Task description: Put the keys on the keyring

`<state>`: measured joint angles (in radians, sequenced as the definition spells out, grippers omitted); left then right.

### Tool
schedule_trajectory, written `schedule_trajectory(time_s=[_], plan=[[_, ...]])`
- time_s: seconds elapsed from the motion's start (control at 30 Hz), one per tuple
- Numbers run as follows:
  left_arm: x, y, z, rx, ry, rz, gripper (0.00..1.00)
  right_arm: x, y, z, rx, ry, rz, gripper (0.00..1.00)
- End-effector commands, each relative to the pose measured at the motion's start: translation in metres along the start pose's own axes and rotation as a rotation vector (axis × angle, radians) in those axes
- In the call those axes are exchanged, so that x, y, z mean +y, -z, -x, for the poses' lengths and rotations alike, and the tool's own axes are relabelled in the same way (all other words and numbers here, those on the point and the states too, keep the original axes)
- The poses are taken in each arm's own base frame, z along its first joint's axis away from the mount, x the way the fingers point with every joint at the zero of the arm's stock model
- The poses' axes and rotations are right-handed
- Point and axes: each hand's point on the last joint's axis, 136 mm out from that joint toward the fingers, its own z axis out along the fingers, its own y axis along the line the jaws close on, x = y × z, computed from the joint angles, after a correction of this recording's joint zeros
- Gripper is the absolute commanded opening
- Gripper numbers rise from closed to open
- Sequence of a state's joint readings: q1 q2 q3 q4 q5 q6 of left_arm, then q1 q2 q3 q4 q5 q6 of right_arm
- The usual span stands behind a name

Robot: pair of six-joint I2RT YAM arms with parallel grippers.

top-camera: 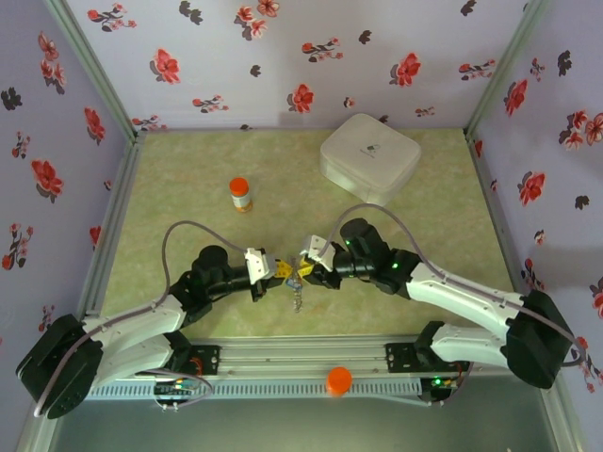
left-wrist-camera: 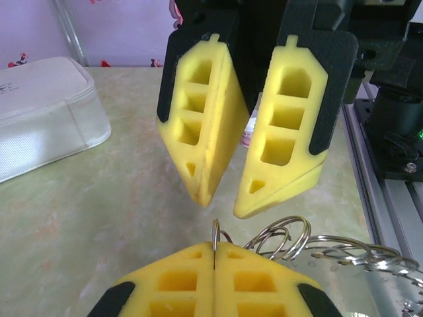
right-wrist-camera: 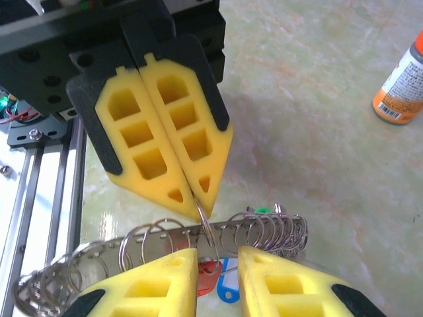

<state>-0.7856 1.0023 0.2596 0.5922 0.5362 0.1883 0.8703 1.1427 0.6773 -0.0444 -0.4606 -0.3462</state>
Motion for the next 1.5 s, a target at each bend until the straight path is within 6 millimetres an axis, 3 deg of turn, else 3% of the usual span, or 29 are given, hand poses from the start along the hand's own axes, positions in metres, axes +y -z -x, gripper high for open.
schedule_trajectory(time_s=[0.0,0.27,0.6,0.73,0.8,0.87,0.9,1.2,1.37,1.47], plan=[[-0.002,0.000,0.013,-0.056,-0.019,-0.015,0.00,0.000,-0.004,0.007,-0.036,-0.019,0.018,0.24],[-0.003,0.000,0.011,-0.039,-0.013,-0.020,0.00,-0.002,-0.015,0.003,-0.022,-0.033,0.038,0.23],[-0.004,0.001,0.010,-0.034,-0.008,-0.021,0.00,0.004,-0.017,0.009,-0.052,-0.039,0.084,0.11],[-0.003,0.001,0.009,-0.026,-0.005,-0.015,0.00,0.006,-0.016,0.009,-0.043,-0.036,0.093,0.00],[0.000,0.002,0.008,-0.016,0.003,0.001,0.17,0.004,-0.015,0.007,-0.019,-0.027,0.084,0.00],[-0.001,0.003,-0.002,0.050,0.013,0.003,0.24,0.003,-0.013,0.002,0.028,-0.014,0.073,0.00],[0.001,0.003,0.004,0.075,-0.007,0.000,0.24,0.002,-0.013,0.000,0.057,-0.003,0.068,0.00],[0.002,0.010,-0.005,0.189,-0.007,0.022,0.24,0.004,-0.022,-0.008,0.214,0.108,0.044,0.00],[0.004,0.006,-0.005,0.184,-0.010,0.016,0.23,0.010,-0.026,0.004,0.198,0.139,0.062,0.00],[0.004,0.004,-0.004,0.179,-0.012,0.010,0.17,0.013,-0.027,0.007,0.193,0.151,0.074,0.00]])
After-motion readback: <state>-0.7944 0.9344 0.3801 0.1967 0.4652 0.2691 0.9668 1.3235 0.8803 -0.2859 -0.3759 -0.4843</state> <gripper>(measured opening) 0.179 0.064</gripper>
